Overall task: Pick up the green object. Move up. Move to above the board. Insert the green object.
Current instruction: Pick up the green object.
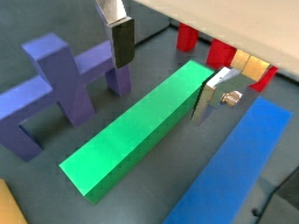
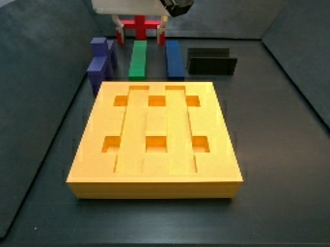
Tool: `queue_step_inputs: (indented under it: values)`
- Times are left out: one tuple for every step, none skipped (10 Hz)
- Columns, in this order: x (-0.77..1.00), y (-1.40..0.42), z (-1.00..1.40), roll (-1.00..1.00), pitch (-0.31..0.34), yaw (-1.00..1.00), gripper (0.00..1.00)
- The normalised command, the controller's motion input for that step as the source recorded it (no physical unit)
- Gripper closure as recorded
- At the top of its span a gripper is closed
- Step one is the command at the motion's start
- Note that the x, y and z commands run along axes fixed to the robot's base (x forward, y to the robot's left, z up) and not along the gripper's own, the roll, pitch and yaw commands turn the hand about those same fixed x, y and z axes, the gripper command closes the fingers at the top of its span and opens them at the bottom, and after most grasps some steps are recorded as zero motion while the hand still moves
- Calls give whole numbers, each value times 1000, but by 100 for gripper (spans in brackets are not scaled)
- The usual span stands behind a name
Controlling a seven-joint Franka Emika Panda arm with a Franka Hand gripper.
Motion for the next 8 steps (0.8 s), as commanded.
queue_step_inputs:
  values:
    - [60,51,-929,63,-14,-123,0]
    - [129,43,-786,81,0,-97,0]
    - [-54,51,-577,0,0,-149,0]
    - [-11,14,-377,-33,0,-26,0]
    - [0,43,-351,-51,0,-46,0]
    - [0,94,-374,-57,0,-11,0]
    - [0,120,-249,-44,0,0,0]
    - [0,23,-77,-26,0,0,0]
